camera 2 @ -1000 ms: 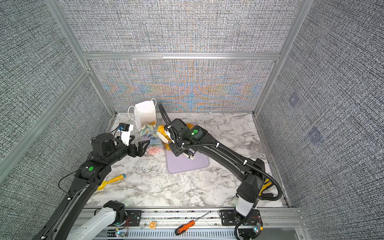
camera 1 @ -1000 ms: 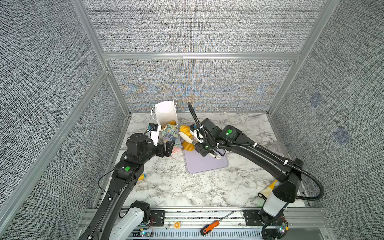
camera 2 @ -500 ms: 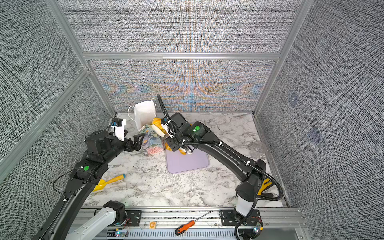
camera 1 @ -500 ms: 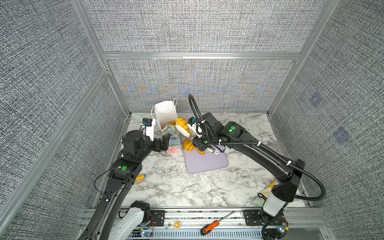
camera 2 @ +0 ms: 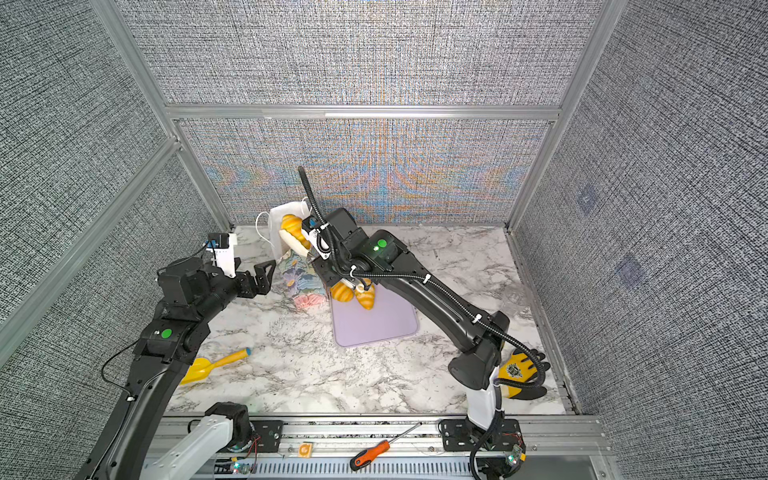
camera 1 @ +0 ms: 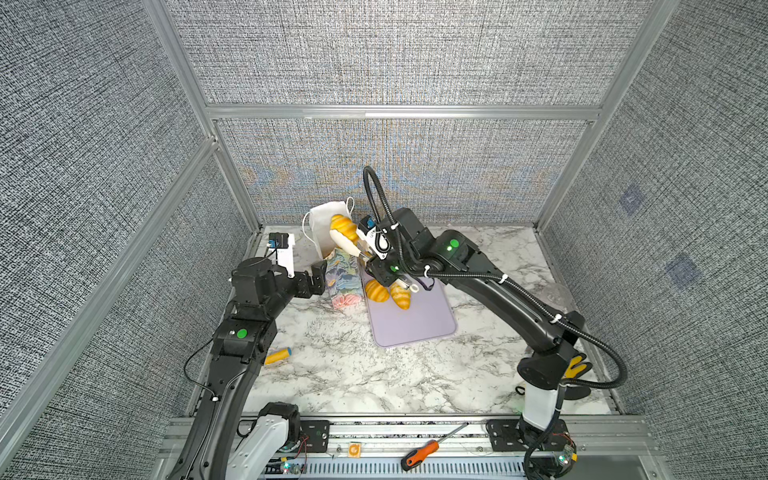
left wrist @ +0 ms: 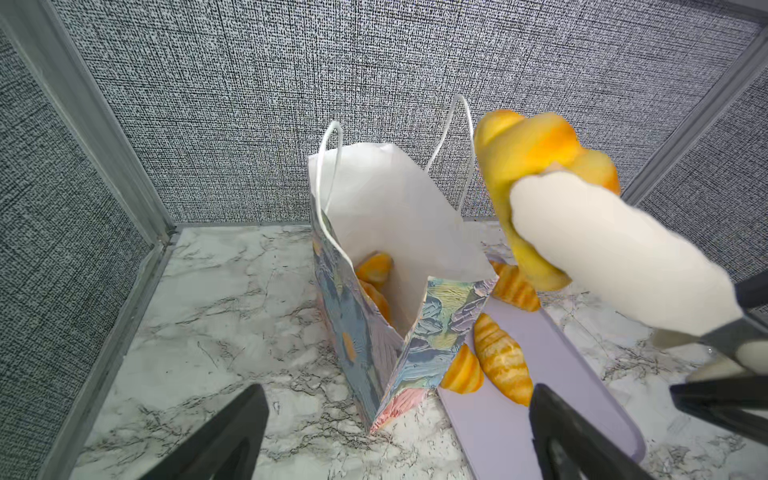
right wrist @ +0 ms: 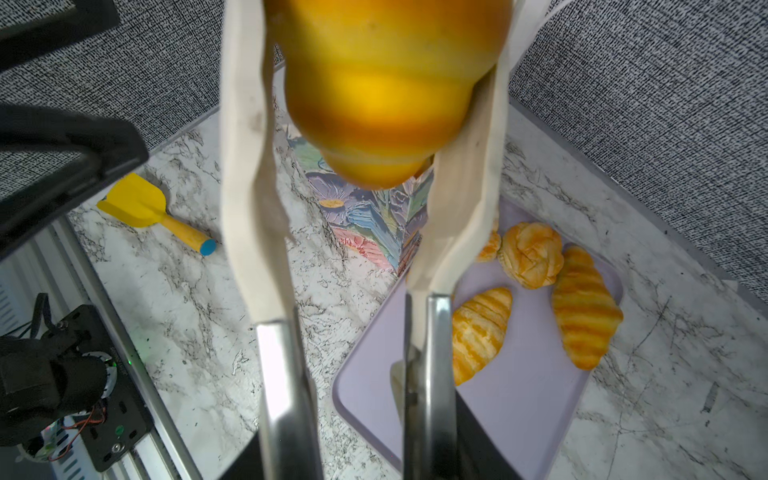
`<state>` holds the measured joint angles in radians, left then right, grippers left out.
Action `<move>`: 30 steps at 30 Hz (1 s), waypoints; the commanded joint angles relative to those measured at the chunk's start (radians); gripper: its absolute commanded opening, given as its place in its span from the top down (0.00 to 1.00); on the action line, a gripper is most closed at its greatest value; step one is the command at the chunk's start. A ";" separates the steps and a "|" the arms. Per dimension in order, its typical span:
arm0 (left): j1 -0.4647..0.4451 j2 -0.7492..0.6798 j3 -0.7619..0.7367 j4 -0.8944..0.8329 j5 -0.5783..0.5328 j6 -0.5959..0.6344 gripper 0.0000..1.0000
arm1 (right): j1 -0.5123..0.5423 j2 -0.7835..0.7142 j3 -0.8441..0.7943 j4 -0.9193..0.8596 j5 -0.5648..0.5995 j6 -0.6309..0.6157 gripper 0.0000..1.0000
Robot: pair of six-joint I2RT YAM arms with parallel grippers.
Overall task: Place the fake bread into the paper bag
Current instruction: 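Carry the croissant up over the bag mouth with the right gripper, then open the tongs to drop the croissant into the bag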
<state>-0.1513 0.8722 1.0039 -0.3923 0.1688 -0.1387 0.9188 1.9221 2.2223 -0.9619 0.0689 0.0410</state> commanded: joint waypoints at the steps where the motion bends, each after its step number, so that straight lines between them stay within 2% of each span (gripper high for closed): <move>1: 0.015 -0.001 -0.006 0.009 0.039 0.006 0.01 | -0.001 0.047 0.069 0.010 -0.004 -0.018 0.55; 5: 0.022 -0.006 -0.012 0.011 0.043 0.008 0.01 | -0.001 0.112 0.149 0.003 0.010 -0.020 0.55; 16: 0.029 -0.015 -0.021 0.008 0.066 -0.002 0.01 | -0.020 0.189 0.208 0.036 0.077 -0.016 0.54; 21: 0.030 -0.016 -0.024 0.013 0.067 -0.016 0.01 | -0.021 0.246 0.287 0.010 0.093 -0.030 0.54; 30: 0.030 -0.016 -0.027 0.017 0.094 -0.019 0.01 | -0.026 0.267 0.289 -0.001 0.132 -0.028 0.48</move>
<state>-0.1226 0.8558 0.9798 -0.3927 0.2470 -0.1574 0.8948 2.1906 2.5057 -0.9714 0.1791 0.0158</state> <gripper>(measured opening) 0.994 0.512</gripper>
